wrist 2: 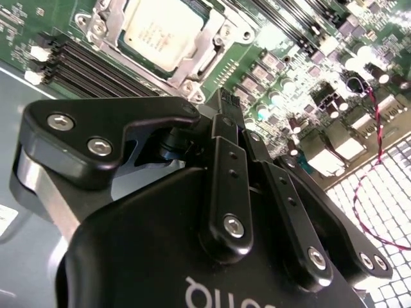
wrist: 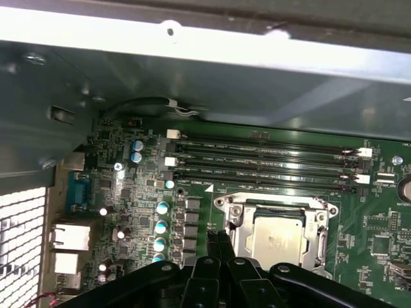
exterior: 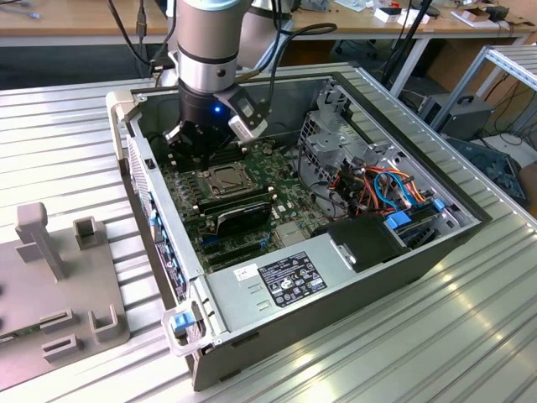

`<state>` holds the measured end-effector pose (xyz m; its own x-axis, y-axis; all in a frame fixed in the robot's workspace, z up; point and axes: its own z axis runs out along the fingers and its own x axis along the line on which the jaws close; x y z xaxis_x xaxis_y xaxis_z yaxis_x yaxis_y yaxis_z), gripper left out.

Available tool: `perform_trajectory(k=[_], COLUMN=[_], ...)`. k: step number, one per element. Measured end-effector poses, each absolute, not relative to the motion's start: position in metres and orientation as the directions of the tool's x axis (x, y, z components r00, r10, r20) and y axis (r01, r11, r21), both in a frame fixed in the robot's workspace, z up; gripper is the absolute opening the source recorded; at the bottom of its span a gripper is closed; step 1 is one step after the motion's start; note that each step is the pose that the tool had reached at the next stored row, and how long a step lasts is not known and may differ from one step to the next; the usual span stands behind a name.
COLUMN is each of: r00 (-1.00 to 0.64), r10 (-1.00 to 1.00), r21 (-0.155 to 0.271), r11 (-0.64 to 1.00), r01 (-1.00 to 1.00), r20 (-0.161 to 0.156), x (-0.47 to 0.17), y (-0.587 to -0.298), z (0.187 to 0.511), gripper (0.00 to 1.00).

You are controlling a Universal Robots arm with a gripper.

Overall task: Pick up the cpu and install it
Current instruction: 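Install the first cpu locking lever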

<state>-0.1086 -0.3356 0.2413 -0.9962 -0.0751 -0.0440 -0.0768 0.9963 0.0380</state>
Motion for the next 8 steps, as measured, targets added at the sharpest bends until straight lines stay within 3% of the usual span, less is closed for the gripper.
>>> perform_trajectory(k=[8], r00=[-0.996], r10=[-0.073], r21=[0.059], r11=[0.995], r01=[-0.076], r20=[-0.046], x=[-0.1141], y=[-0.3356], z=[0.2417], gripper=[0.11])
